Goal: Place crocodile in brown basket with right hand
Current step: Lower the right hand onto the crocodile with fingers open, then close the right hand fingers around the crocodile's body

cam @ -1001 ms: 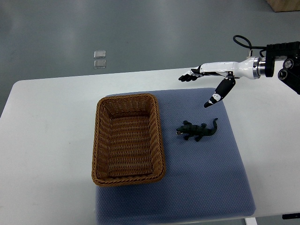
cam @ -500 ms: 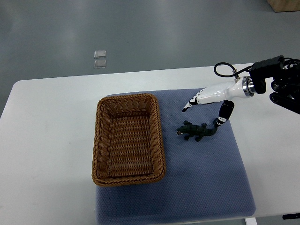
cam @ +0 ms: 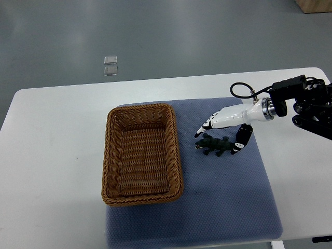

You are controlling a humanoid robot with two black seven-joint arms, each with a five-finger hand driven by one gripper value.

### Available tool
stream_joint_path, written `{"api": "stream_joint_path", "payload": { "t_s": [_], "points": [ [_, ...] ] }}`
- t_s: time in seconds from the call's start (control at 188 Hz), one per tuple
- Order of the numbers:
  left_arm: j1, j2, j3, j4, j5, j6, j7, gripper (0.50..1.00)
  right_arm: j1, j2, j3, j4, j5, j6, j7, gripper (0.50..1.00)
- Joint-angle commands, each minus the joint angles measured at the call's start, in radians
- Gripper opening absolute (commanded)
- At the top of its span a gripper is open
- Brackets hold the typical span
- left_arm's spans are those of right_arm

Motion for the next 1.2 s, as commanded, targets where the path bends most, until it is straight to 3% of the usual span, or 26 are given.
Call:
{"api": "stream_joint_path", "payload": {
  "t_s": [0.0,0.623,1.192],
  "points": [
    [0.0,0.0,0.0,0.0,0.0,0.0,-0.001,1.0,-0.025,0.009,-0.002,-0.003,-0.007,-0.033,0.0,0.924],
    [0.0,0.0,0.0,0.0,0.0,0.0,0.001,1.0,-0.068,0.079,-0.005,-0.104,-0.009,-0.135,-0.002,0.924],
    [0.0,0.0,0.0,0.0,0.0,0.0,-0.001,1.0,-0.075,0.092,-0.019,-0.158,-0.017,-0.158,0.0,0.889]
  ]
}}
